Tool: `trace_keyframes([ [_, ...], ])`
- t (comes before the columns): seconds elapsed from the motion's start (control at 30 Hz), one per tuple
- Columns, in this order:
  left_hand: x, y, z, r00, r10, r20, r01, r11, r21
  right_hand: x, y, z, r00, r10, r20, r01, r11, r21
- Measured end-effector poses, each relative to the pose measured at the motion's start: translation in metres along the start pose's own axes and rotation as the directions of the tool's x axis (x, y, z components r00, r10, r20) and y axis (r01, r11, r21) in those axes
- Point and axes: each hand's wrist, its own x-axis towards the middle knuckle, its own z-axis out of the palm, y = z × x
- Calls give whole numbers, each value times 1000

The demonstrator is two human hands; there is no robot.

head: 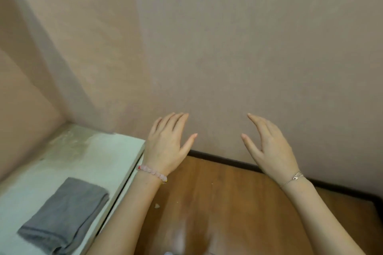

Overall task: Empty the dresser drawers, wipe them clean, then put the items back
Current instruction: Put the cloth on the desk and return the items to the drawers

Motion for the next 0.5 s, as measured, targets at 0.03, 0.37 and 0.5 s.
trace_keyframes([
  [0.03,1,11,4,1000,28,2,-28,999,-18,-9,9,-6,1000,25,-14,-25,1000,-11],
  [0.37,42,122,47,931,365,17,-356,918,-177,-79,81,-71,928,342,-145,-356,931,-79],
  [0.5,70,169,75,856,517,27,-493,830,-261,-102,105,-85,844,492,-215,-523,843,-123],
])
